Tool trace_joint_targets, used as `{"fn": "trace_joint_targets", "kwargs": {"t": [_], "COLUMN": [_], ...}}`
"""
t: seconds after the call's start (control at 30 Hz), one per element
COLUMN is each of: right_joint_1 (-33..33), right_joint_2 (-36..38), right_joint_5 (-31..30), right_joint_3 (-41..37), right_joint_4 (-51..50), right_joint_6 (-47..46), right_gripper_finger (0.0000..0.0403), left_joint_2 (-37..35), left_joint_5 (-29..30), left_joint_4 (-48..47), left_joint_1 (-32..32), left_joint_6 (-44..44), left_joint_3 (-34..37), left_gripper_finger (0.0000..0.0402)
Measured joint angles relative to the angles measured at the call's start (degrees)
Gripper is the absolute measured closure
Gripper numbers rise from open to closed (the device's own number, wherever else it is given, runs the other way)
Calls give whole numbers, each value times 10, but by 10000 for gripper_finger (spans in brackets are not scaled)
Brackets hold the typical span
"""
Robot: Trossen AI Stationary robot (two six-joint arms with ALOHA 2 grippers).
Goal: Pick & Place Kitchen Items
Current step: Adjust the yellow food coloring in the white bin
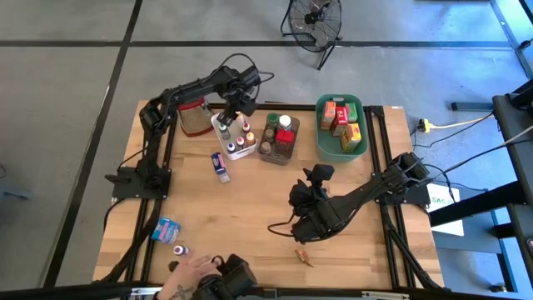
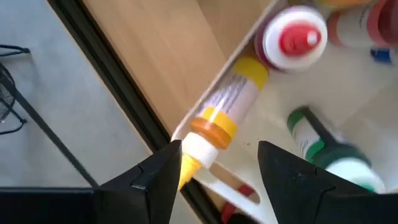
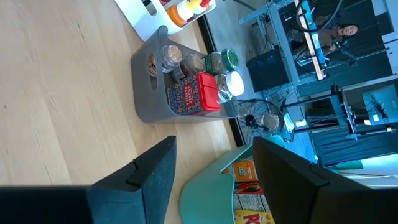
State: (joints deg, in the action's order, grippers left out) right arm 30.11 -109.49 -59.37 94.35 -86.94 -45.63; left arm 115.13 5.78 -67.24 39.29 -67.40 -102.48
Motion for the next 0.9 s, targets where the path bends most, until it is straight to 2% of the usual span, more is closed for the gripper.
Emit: {"fn": "trace_joint_targets", "kwargs": {"t": [0.13,0.5,0.7,0.9], "right_joint_1": [0,0,0,0], "right_joint_2": [0,0,0,0], "right_joint_5": [0,-2,-2,-2], "right_joint_3": [0,0,0,0], "right_joint_4": [0,0,0,0], "right_joint_6": [0,0,0,0], "right_gripper_finger": [189,189,189,189], "left_joint_2": [0,0,0,0], "left_joint_5": [9,-50,-35,-46], "left_joint_4": [-8,-7,-4,-7], "left_joint_1": [3,28,28,28], "left_joint_6": [-7,-5,-7,-3], "left_joint_3": [0,0,0,0], "left_gripper_finger": [194,190,189,189]}}
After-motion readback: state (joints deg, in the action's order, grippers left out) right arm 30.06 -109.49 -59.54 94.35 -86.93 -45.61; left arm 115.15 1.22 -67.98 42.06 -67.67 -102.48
